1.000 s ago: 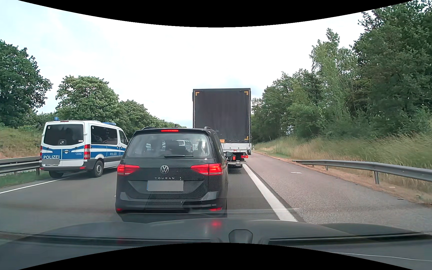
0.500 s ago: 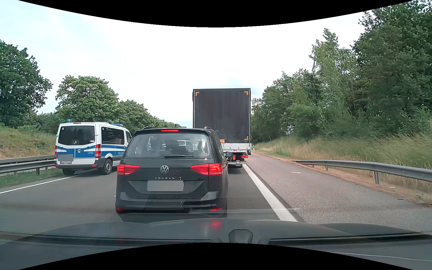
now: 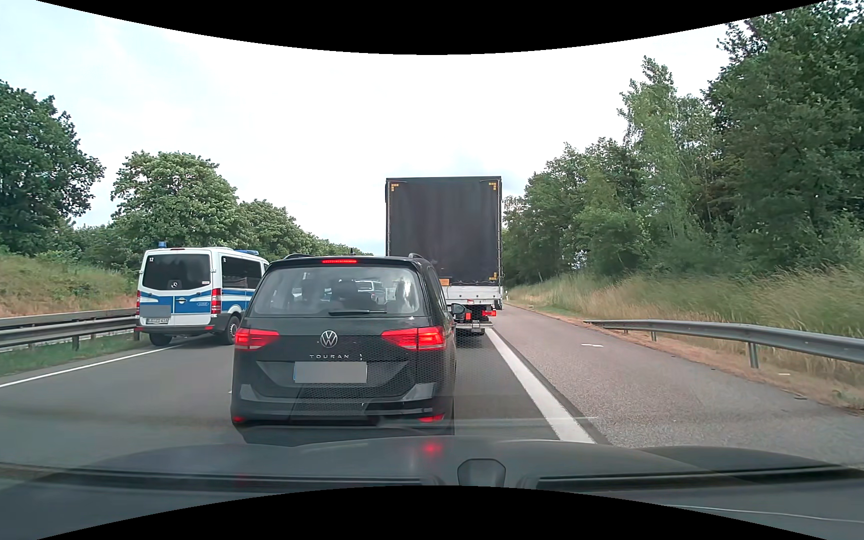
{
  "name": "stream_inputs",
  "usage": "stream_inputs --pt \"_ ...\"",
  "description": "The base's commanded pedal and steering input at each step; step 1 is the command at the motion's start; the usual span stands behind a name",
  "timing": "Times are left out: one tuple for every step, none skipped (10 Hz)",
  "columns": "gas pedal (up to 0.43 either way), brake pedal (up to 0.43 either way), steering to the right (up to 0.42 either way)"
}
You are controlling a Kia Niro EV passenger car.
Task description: Follow the waypoints while adhering to traffic rules and regulations
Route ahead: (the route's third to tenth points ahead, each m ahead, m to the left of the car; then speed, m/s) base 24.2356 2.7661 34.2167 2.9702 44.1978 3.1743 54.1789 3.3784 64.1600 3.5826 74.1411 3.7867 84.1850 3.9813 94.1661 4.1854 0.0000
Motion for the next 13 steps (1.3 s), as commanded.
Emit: stream_inputs --pt "0.000 0.232 -0.014" --pt "0.000 0.232 -0.014" --pt "0.000 0.232 -0.014" --pt "0.000 0.232 -0.014" --pt "0.000 0.232 -0.014" --pt "0.000 0.232 -0.014" --pt "0.000 0.232 -0.014" --pt "0.000 0.232 -0.014" --pt "0.000 0.232 -0.014" --pt "0.000 0.226 -0.014" --pt "0.000 0.232 -0.014" --pt "0.000 0.232 -0.014" --pt "0.000 0.232 -0.014"
